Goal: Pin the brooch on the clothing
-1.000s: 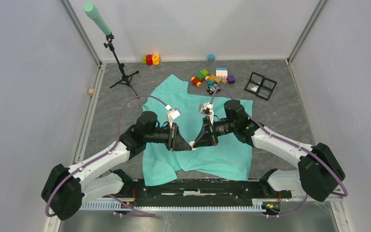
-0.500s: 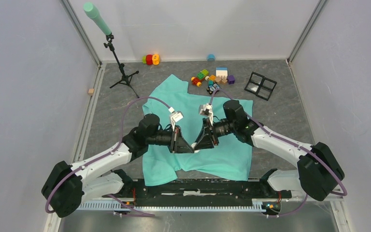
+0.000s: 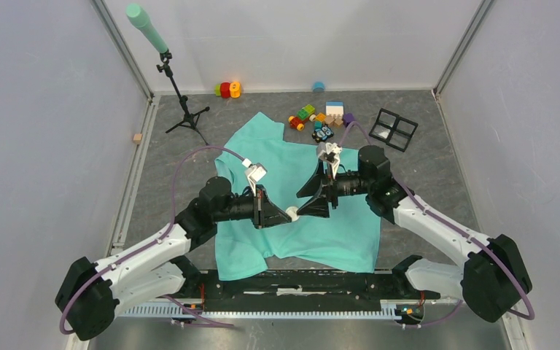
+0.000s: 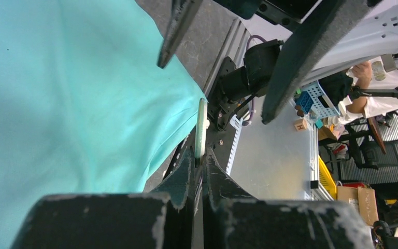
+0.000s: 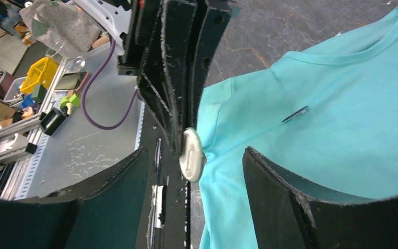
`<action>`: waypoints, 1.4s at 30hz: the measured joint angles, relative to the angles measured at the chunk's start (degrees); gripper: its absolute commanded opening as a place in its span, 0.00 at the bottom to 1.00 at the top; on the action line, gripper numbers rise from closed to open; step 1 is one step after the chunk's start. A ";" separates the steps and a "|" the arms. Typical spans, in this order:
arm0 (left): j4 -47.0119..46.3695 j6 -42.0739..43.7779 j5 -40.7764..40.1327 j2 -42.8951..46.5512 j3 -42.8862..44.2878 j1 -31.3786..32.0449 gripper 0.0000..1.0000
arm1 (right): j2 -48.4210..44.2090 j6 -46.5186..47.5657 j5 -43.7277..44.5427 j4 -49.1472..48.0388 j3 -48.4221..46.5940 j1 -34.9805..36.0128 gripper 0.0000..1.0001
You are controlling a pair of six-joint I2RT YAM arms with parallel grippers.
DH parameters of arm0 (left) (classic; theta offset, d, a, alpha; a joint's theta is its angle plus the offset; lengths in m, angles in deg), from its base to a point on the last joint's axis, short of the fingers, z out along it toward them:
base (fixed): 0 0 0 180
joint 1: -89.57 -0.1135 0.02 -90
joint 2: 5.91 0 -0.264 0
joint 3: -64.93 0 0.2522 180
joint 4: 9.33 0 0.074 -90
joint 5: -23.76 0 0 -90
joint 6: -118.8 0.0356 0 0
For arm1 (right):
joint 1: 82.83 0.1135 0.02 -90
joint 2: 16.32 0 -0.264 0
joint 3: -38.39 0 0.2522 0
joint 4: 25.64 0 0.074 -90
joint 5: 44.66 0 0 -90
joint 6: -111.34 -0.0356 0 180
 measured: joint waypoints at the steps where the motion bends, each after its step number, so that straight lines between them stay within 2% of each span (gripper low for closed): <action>1: 0.00 -0.04 -0.39 0.15 -0.17 0.00 0.02 | -0.28 -1.07 -0.46 -1.40 0.57 -0.11 0.72; 5: 0.00 -0.44 -1.49 0.22 -0.46 0.00 0.02 | -0.66 -4.46 -1.81 -5.14 2.91 -0.11 0.66; 17: -1.51 -1.14 -1.38 -0.13 -0.50 0.00 0.02 | 1.42 -9.99 -3.04 -10.21 5.27 -0.11 0.40; 31: -2.56 -1.53 -1.27 -0.09 -0.55 0.00 0.02 | 3.48 -12.50 -3.02 -12.76 5.77 -0.11 0.12; 36: -2.01 -1.51 -1.29 -0.11 -0.90 -0.02 0.02 | 4.81 -12.70 -2.99 -12.28 5.70 -0.11 0.05; 42: 0.28 -1.46 -1.53 -0.81 -1.14 -0.46 0.02 | 8.90 -8.68 -2.38 -4.00 1.84 0.48 0.01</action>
